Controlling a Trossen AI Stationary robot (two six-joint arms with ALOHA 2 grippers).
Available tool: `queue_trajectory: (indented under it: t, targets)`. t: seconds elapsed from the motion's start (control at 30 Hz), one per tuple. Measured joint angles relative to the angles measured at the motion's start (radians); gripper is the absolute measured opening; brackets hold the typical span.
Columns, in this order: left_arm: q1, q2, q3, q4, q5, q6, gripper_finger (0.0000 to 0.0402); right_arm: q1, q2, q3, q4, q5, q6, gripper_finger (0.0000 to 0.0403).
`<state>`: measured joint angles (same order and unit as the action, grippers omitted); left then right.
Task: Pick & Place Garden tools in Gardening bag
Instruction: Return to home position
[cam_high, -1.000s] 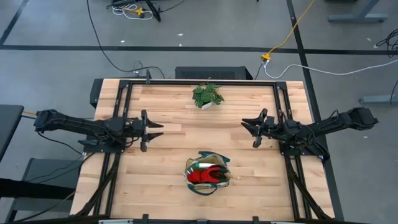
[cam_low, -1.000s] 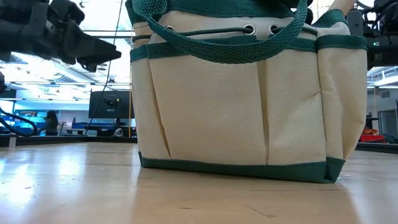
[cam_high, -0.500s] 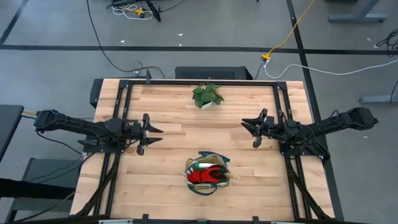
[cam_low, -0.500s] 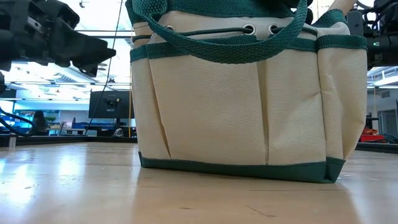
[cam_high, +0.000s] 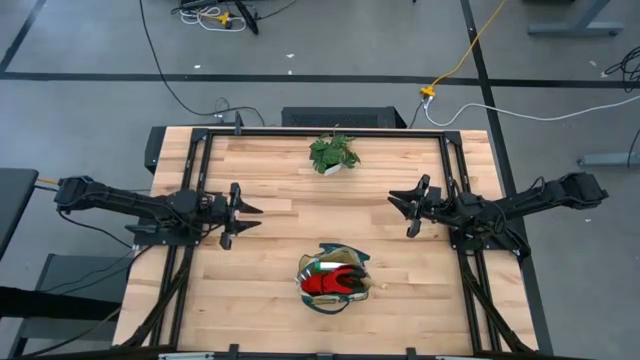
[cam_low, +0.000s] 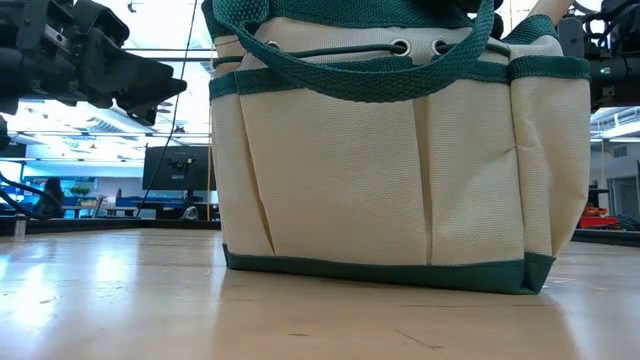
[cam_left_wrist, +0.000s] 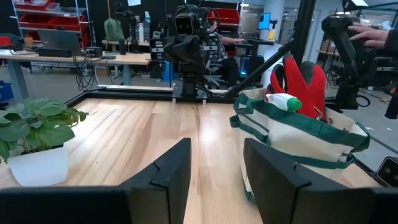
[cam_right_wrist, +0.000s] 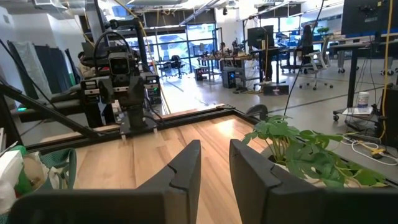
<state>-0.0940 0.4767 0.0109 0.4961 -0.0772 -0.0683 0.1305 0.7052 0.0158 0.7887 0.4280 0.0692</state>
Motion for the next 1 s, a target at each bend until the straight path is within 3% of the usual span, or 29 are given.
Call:
queue_trajectory:
  t: [0.17,1.0]
  targets:
    - [0.000,0.000,0.000,0.000,0.000,0.000,0.0154,0.000,-0.010,0.000,-0.002,0.000,0.000,0.0084]
    - [0.000,-0.001,0.000,0.001,0.000,0.001,0.0154,0.000,-0.308,0.000,-0.024,0.000,0.000,0.0084]
